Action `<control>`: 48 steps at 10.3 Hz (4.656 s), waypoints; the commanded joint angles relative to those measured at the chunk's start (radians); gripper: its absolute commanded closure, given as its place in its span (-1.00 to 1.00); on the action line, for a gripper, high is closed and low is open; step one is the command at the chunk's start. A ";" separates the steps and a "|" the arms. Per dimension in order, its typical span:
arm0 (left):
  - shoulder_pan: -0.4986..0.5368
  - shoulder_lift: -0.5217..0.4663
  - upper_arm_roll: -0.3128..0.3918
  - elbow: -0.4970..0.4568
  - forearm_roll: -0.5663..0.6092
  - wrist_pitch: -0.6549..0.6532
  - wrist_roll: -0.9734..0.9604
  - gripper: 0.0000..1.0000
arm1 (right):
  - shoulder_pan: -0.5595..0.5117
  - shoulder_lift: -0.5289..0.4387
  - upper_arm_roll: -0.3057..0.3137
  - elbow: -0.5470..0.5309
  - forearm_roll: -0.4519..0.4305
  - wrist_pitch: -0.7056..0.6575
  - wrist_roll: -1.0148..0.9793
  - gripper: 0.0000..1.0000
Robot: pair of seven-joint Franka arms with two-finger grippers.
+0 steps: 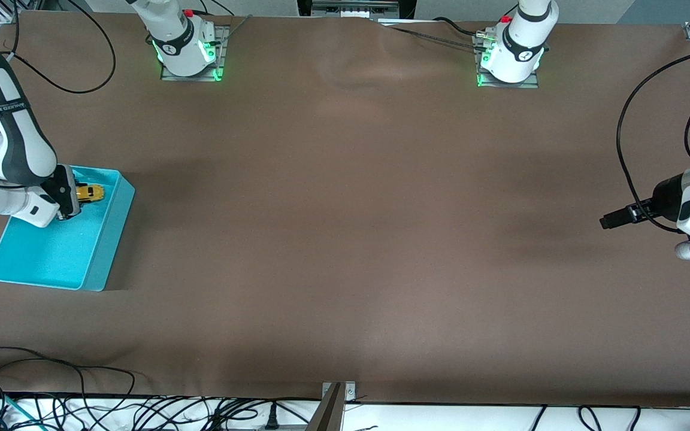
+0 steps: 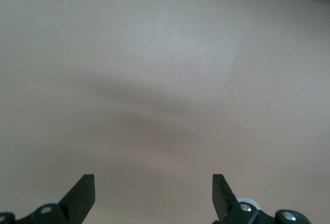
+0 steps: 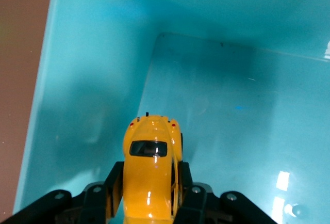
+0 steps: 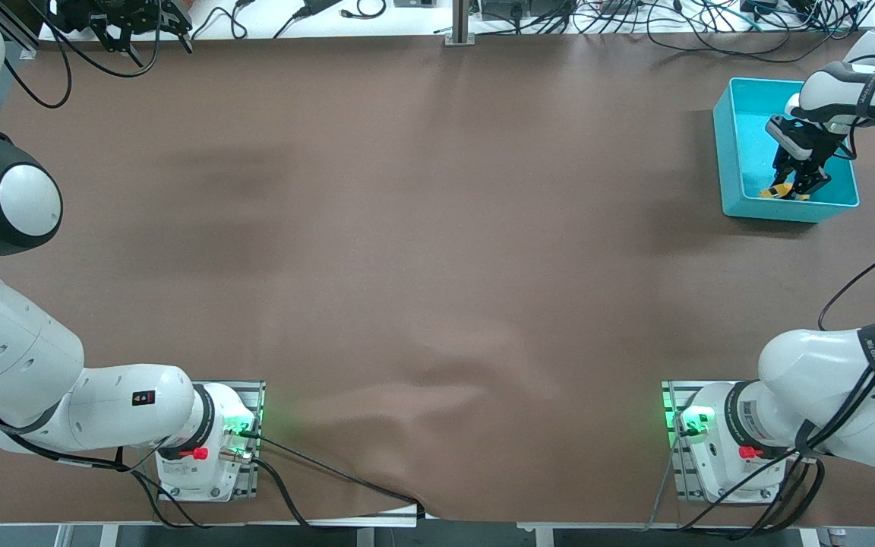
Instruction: Wind up and store yellow beetle car
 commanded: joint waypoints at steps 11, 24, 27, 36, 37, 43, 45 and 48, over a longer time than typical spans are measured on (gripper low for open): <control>-0.004 -0.022 -0.108 0.009 -0.012 -0.034 0.029 -1.00 | 0.020 -0.095 0.047 0.115 0.096 -0.171 -0.007 -1.00; 0.013 -0.030 -0.119 -0.021 0.098 -0.074 0.103 -1.00 | 0.229 -0.552 0.045 0.060 0.397 -0.205 0.571 -1.00; 0.015 -0.024 -0.116 -0.022 0.062 -0.074 0.128 -1.00 | 0.269 -0.623 0.003 0.061 0.432 -0.228 0.893 -1.00; 0.015 -0.022 -0.115 -0.019 0.068 -0.072 0.127 -1.00 | 0.715 -0.625 -0.332 0.141 0.409 -0.263 1.714 -1.00; 0.015 -0.022 -0.113 -0.019 0.068 -0.072 0.128 -1.00 | 0.729 -0.622 -0.344 0.143 0.406 -0.266 1.715 -1.00; 0.015 -0.022 -0.113 -0.016 0.068 -0.072 0.124 -1.00 | 0.755 -0.551 -0.332 0.233 0.299 -0.344 1.774 -1.00; 0.015 -0.022 -0.113 -0.008 0.068 -0.072 0.127 -1.00 | 0.754 -0.548 -0.332 0.229 0.305 -0.346 1.764 -1.00; 0.019 -0.022 -0.115 -0.005 0.068 -0.072 0.127 -1.00 | 0.754 -0.546 -0.332 0.224 0.308 -0.346 1.760 -1.00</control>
